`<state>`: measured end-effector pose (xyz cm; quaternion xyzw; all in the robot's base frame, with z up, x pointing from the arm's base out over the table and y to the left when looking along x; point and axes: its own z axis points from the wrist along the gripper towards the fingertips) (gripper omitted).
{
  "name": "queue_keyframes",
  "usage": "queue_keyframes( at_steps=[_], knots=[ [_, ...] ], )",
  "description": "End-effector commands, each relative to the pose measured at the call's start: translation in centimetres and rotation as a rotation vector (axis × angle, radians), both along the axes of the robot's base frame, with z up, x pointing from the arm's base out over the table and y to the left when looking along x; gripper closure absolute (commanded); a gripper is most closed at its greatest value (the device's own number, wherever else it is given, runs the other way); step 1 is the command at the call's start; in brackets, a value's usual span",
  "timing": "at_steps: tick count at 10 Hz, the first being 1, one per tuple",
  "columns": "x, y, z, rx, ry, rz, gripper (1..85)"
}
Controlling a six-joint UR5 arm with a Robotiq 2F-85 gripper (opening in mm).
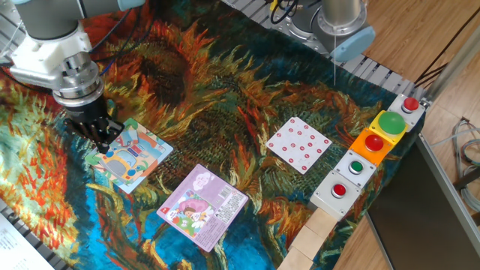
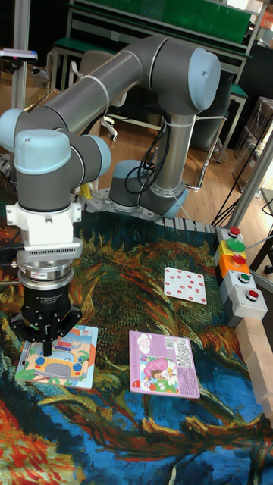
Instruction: Assemble one piece of a puzzle
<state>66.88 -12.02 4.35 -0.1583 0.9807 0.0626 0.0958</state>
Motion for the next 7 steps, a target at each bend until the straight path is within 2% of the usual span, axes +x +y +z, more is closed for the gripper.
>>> queue_keyframes(
  at_steps=[1,4,5,7],
  knots=[
    [0.2,1.1,0.4,0.062,0.007,-0.074,84.3],
    [-0.2,1.7,0.5,0.089,0.027,-0.093,84.3],
    [-0.6,1.7,0.0,0.078,0.040,-0.100,84.3],
    [-2.8,2.2,-1.4,0.031,0.108,-0.159,84.3]
  ],
)
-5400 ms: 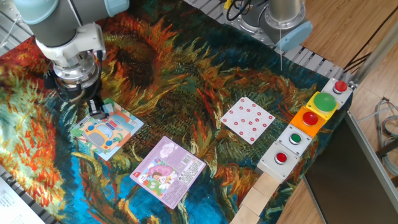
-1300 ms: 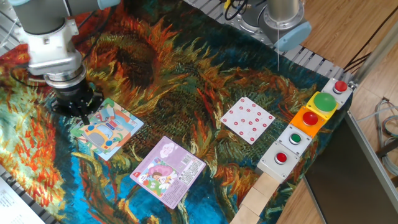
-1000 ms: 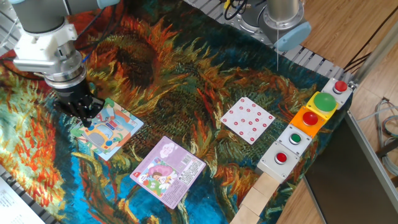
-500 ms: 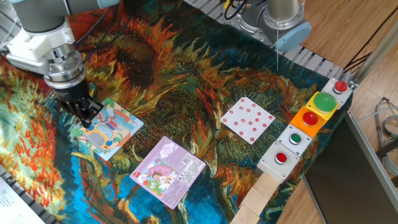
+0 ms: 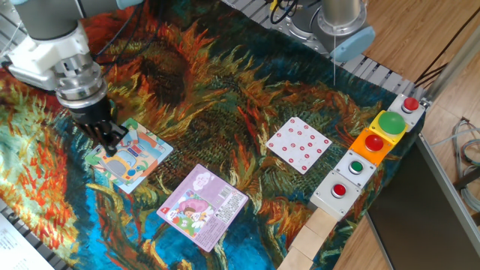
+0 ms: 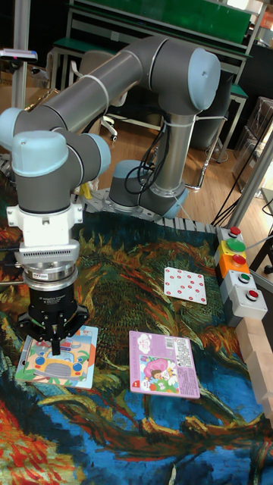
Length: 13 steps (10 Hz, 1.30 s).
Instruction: Assemble one piece of a puzzle
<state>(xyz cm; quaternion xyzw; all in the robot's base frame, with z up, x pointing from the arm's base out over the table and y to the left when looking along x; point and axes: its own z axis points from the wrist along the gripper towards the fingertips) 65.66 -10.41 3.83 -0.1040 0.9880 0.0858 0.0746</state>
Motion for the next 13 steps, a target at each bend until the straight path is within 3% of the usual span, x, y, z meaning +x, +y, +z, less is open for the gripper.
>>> queue_keyframes(
  at_steps=[1,2,3,8,10,13],
  knots=[
    [-2.9,1.4,-1.4,-0.021,0.089,-0.074,84.3],
    [-4.4,1.4,-1.3,-0.035,0.126,-0.050,84.3],
    [-4.8,1.5,-0.7,-0.032,0.133,-0.043,84.3],
    [-3.2,1.7,-0.4,-0.024,0.063,0.007,84.3],
    [-3.4,0.8,-0.7,-0.061,0.068,0.025,84.3],
    [-3.9,0.8,-1.4,-0.067,0.088,0.029,84.3]
  ],
)
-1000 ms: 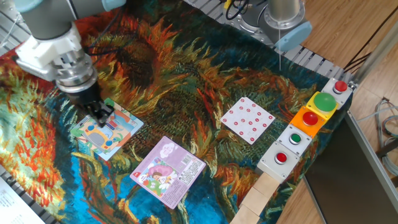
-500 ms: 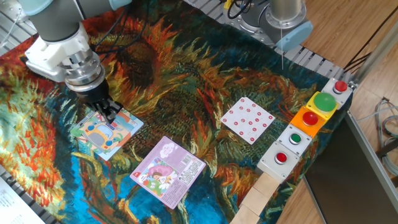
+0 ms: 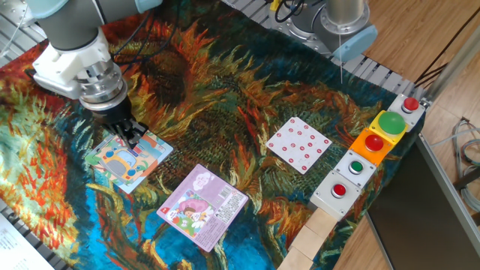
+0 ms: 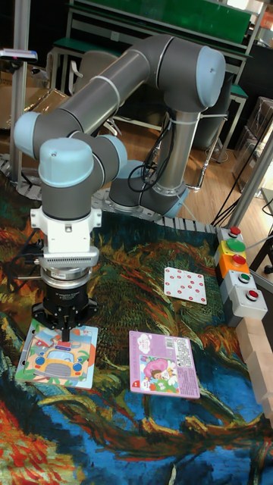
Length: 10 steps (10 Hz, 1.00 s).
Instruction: Assemble one piece of a puzzle
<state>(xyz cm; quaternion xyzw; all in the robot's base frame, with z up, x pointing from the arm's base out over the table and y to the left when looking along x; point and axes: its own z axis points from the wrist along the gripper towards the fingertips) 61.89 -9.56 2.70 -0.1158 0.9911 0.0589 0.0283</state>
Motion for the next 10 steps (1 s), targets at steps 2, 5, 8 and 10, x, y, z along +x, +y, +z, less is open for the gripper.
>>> queue_keyframes(
  at_steps=[2,5,8,10],
  knots=[
    [-0.1,0.1,-0.2,0.003,0.000,0.016,84.3],
    [0.6,0.7,-0.6,0.011,-0.027,0.013,84.3],
    [0.6,1.0,-0.9,0.014,-0.030,0.020,84.3],
    [0.5,1.0,-1.0,0.007,-0.029,0.026,84.3]
  ],
)
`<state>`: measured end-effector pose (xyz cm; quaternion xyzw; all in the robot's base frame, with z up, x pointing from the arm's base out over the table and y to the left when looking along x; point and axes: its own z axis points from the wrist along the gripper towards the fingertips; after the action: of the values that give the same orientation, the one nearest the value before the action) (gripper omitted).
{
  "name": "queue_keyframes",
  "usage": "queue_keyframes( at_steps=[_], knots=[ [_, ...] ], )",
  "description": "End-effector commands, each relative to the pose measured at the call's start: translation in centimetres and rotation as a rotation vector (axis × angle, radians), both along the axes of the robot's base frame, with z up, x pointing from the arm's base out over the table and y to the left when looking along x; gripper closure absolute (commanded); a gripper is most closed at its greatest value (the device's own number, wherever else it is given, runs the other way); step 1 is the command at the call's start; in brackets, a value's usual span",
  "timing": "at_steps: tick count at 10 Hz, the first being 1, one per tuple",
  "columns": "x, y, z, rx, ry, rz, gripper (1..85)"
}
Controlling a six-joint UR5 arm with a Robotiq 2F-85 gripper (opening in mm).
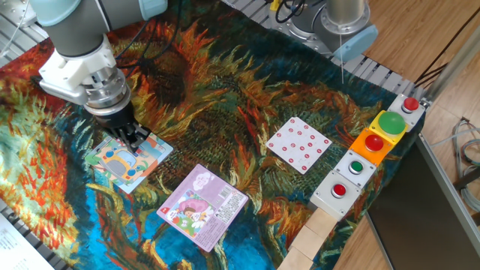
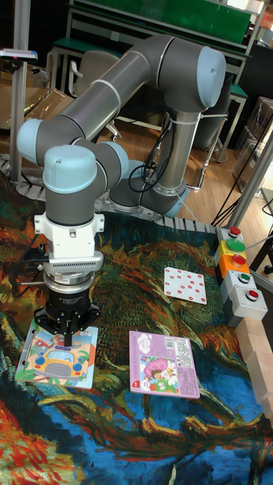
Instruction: Assemble one piece of a puzzle
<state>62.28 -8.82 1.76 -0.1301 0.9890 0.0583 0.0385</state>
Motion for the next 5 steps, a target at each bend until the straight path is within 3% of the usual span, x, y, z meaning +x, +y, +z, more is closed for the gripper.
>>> queue_keyframes(
  at_steps=[1,5],
  knots=[
    [0.14,0.15,-0.10,0.003,-0.008,0.005,84.3],
    [0.50,-0.13,-0.35,-0.001,-0.018,0.018,84.3]
  ],
)
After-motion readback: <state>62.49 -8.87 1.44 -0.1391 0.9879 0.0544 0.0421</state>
